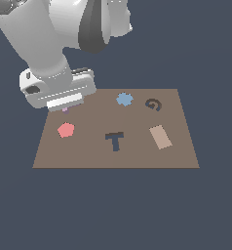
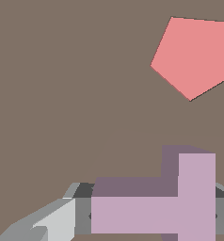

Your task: Insert a designated object into the corresponding slot on a board.

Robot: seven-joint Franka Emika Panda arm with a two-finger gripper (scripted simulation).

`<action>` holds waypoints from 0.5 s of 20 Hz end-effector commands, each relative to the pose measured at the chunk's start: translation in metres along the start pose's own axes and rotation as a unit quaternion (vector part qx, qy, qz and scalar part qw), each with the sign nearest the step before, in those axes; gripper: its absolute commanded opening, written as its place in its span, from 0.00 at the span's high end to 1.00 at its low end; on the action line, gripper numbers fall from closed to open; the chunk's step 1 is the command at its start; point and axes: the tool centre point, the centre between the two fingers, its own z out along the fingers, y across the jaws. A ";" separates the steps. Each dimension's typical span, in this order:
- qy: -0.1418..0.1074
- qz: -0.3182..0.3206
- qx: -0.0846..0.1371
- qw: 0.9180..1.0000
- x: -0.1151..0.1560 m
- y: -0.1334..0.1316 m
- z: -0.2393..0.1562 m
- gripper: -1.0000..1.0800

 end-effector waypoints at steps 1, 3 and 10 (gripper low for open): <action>0.000 0.012 0.000 1.000 0.001 -0.003 0.000 1.00; 0.000 0.026 0.000 1.000 0.001 -0.007 0.000 1.00; 0.000 0.091 0.000 0.996 0.005 -0.024 -0.001 1.00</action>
